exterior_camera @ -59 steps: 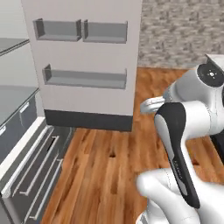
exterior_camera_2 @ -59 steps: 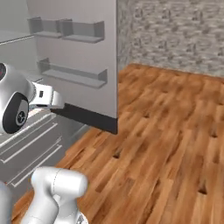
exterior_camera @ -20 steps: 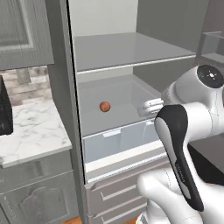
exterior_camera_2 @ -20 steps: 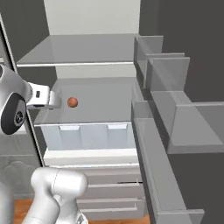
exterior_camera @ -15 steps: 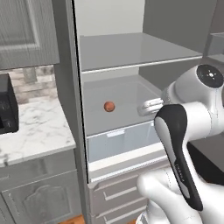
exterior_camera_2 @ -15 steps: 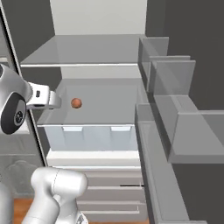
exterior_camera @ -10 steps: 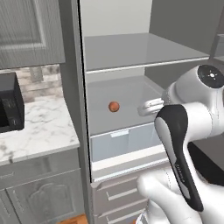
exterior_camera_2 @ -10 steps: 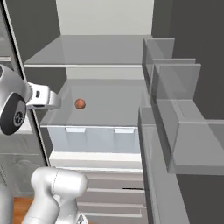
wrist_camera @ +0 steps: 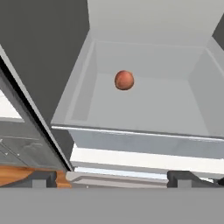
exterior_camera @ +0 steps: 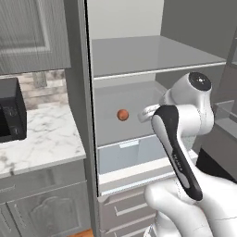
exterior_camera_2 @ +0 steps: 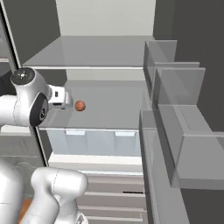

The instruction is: Grab the onion and garlic from the fridge, place them in the blender, close the lid, and turn on the blender to create a marinade.

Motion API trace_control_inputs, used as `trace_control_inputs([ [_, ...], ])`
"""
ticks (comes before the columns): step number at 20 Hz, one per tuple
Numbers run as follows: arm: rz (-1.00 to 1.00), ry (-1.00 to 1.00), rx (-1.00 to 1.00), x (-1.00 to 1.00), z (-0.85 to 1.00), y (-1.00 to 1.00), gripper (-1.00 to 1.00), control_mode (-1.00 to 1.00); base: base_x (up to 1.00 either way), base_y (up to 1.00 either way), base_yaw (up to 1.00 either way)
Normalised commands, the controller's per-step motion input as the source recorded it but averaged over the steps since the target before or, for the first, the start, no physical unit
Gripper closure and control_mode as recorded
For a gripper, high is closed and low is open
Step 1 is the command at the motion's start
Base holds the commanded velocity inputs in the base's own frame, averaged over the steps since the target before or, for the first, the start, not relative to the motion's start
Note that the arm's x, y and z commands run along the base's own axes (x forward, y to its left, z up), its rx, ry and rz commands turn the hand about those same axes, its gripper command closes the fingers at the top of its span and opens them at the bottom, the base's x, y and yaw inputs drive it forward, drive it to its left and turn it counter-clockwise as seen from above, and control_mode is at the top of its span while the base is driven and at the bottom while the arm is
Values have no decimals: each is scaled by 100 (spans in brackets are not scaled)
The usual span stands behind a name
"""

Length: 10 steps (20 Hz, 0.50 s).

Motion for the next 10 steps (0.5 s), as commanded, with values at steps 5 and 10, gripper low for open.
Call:
trace_control_inputs([
  [5,-3,13,0,65,-55,10,-100,-100,0,0,0],
  [10,-13,5,0,77,-46,22,-100,-100,0,0,0],
])
